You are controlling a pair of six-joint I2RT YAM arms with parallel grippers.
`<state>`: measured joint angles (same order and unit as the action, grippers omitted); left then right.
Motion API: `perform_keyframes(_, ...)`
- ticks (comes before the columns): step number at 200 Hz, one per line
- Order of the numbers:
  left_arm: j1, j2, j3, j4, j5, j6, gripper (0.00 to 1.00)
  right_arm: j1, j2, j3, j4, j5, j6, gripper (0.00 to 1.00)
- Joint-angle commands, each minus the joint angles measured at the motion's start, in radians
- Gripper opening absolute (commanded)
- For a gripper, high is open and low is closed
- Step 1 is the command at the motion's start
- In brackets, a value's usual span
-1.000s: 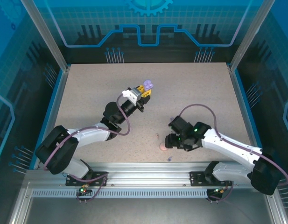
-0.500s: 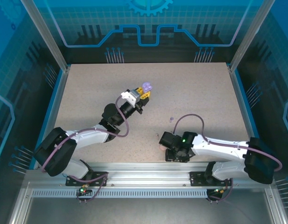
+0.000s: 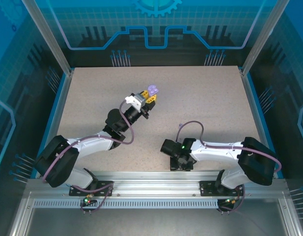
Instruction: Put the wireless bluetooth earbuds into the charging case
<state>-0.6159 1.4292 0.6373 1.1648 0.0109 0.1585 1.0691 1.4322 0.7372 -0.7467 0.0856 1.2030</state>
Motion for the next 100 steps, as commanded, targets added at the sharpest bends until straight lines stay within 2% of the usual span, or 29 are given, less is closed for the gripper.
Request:
perform_keyframes(1, 0.01, -0.023, -0.011, 0.058, -0.015, 0.0, 0.0, 0.015, 0.019, 0.027, -0.006, -0.012, -0.002, 0.41)
perform_keyframes(66, 0.022, -0.015, -0.011, 0.068, -0.011, -0.009, 0.0, 0.013, 0.05, 0.028, -0.009, -0.013, -0.008, 0.36)
perform_keyframes(100, 0.022, -0.016, -0.01, 0.068, -0.006, -0.011, 0.0, 0.0, 0.045, 0.019, -0.012, -0.006, -0.011, 0.28)
